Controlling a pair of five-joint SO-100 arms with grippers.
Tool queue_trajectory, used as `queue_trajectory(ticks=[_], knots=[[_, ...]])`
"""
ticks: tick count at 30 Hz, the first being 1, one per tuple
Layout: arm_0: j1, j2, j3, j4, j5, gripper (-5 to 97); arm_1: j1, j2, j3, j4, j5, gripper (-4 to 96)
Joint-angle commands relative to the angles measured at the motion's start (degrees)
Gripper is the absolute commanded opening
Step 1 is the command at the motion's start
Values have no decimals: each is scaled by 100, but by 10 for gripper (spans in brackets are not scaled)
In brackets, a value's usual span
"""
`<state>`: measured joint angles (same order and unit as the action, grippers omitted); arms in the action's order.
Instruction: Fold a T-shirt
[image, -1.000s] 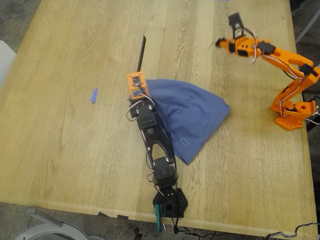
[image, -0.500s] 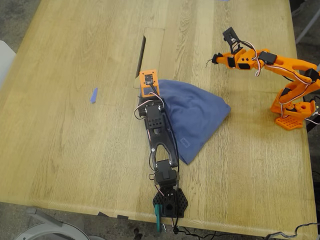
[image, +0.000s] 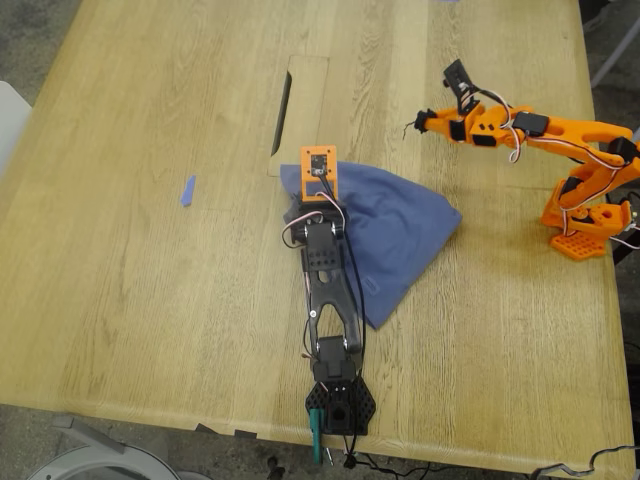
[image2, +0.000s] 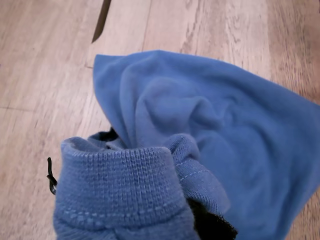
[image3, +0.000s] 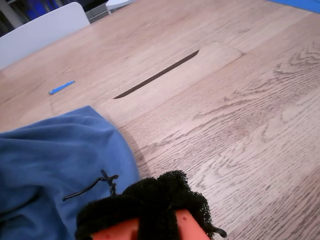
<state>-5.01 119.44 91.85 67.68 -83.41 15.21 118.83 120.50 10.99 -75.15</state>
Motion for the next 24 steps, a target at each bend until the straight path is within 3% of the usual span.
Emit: queue_trajectory(ticks=[1,5,17,24], knots=[[246,791,-35,0,44,-1,-132,53,-123,-97,-97,156],[378,923,79,0,123,-1,-132,158,-53,123,62,246],[1213,1547,791,9,158,-1,44,-1573,-2276,299,308,277],[1600,1854,1213,9,202,-1,-343,-2540,-3806,1459,343,277]])
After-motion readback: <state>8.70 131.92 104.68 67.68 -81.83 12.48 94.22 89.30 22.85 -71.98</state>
